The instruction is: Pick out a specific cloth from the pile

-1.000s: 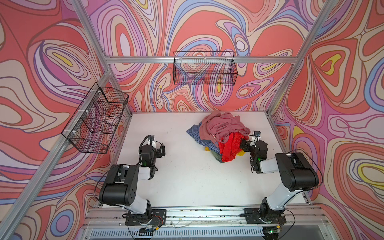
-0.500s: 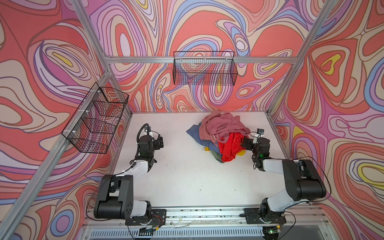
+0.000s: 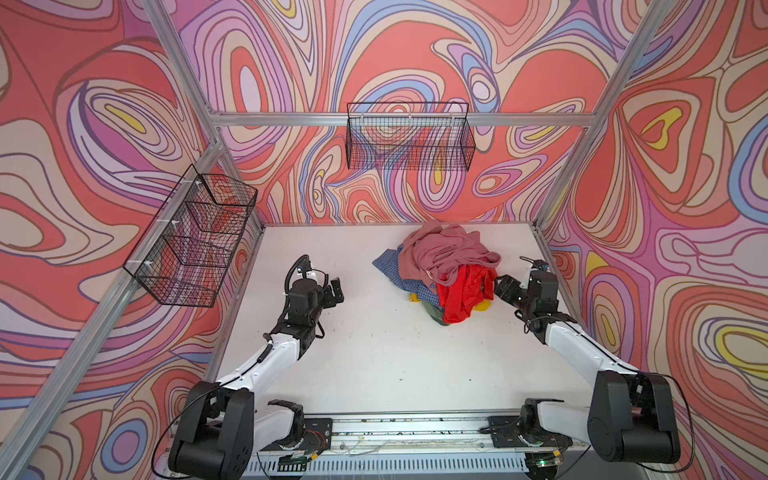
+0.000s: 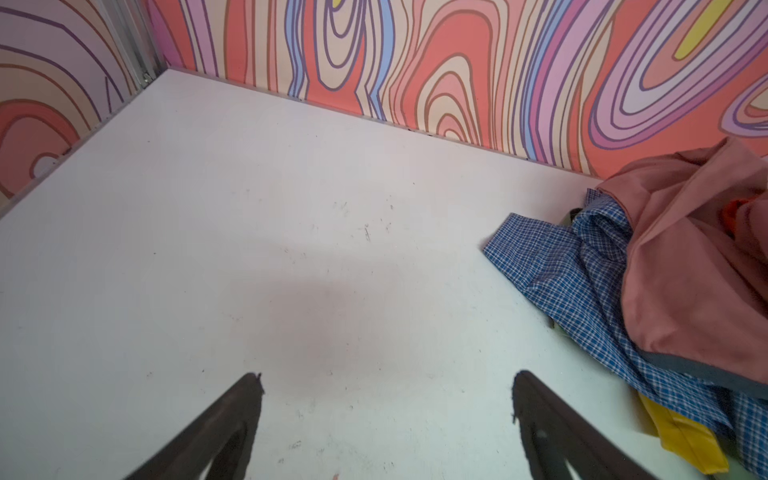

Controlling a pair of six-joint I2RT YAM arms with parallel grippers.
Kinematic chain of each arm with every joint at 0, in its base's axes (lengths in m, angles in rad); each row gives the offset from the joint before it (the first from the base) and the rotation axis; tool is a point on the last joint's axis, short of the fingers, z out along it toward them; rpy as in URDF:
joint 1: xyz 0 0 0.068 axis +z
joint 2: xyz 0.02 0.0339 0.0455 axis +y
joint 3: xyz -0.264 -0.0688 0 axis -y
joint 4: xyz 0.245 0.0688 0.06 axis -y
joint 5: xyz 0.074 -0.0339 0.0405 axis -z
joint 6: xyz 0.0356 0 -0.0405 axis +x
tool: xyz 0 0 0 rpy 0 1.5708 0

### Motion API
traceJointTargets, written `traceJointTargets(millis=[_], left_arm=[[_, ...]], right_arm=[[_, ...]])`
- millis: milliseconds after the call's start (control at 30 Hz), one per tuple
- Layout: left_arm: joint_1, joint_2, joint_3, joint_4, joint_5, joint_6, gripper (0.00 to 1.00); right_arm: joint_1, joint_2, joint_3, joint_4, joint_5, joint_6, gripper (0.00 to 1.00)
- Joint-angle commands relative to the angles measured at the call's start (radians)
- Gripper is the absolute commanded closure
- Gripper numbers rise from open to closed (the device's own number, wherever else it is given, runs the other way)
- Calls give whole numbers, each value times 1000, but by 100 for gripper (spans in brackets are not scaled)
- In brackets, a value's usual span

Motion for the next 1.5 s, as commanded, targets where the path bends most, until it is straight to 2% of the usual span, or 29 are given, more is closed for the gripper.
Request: traceJointTargets(millis=[0, 233, 433, 733, 1067, 1133, 1233, 1333, 1433, 1467], left_arm=[[-26, 8, -5, 12, 21, -42, 4], [-40, 36, -5, 33, 50, -44, 5], [-42, 63, -5, 53, 78, -58, 5], [-45, 51, -45, 54, 76, -64, 5], [-44, 52, -42, 49, 89, -58, 5], [-45, 59, -38, 53, 97, -60, 5], [-46, 64, -32, 54, 107, -66, 5], [-46, 64, -32, 51, 108, -66, 5], [-48, 61, -32, 41, 109, -63, 5], [-48, 59, -32, 37, 108, -62, 5]], right_arm=[[-5, -15, -67, -38, -104, 126, 29], [-4, -41, -159, -15, -124, 165, 36], [-4, 65, -144, 75, -169, 160, 43], [-3, 220, -85, 207, -239, 169, 45], [4, 272, -97, 340, -281, 214, 47], [20, 299, -87, 358, -280, 219, 50], [35, 348, -72, 390, -277, 224, 62], [38, 365, -73, 405, -269, 226, 79], [38, 309, -100, 407, -243, 216, 97], [38, 274, -109, 403, -233, 209, 100]])
